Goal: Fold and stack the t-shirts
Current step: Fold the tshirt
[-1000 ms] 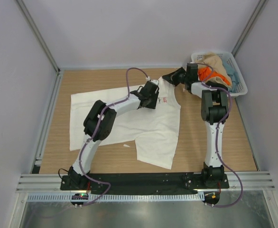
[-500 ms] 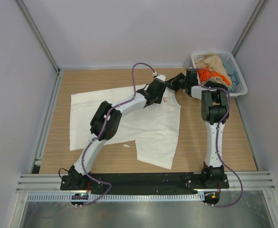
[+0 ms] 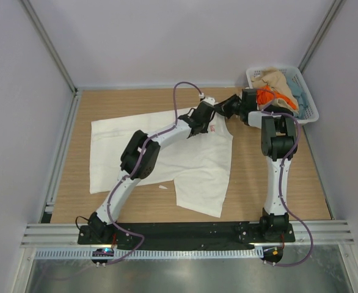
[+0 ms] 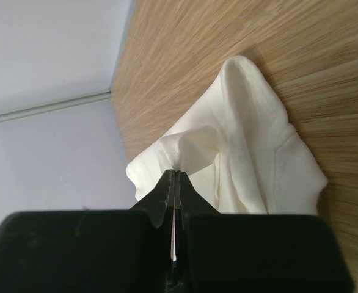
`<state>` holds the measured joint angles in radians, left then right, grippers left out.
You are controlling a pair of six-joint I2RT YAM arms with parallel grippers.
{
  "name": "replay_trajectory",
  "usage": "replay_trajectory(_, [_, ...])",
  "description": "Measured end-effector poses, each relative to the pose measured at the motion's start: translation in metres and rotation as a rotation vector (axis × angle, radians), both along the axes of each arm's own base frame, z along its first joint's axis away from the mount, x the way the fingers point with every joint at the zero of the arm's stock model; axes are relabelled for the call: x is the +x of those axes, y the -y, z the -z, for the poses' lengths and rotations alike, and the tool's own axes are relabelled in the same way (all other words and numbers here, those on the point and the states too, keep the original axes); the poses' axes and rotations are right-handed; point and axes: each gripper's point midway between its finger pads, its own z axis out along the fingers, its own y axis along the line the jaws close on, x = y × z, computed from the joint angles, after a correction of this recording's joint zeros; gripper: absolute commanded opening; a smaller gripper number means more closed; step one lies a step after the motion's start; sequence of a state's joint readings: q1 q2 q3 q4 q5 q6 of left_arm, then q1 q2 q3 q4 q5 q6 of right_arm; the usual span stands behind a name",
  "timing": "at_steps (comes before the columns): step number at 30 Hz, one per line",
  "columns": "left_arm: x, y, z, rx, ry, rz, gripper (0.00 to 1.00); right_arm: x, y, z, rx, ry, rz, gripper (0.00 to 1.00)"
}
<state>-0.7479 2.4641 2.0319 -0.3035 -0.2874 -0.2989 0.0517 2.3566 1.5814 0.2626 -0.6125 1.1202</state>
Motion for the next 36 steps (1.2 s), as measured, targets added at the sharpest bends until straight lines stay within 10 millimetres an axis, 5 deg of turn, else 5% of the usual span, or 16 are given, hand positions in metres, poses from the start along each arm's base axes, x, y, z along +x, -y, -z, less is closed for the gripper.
replay_trajectory(3, [0.002,0.002,0.004,0.003,-0.003,0.004,0.16,0.0,0.002,-0.005,0.001,0.008,0.001,0.01])
replay_trajectory(9, [-0.001,0.003,0.005,0.002,-0.022,0.01,0.35,0.001,0.005,-0.009,0.002,0.015,0.006,0.01])
replay_trajectory(26, [-0.002,-0.001,0.006,0.015,-0.03,-0.009,0.21,0.001,0.008,-0.01,0.006,0.014,0.007,0.01])
replay_trajectory(30, [-0.003,-0.002,0.007,0.022,-0.036,-0.01,0.03,0.002,0.011,-0.01,0.007,0.015,0.011,0.01])
replay_trajectory(36, [-0.004,-0.004,0.006,0.036,-0.049,-0.01,0.0,0.002,0.012,-0.01,0.009,0.013,0.014,0.01])
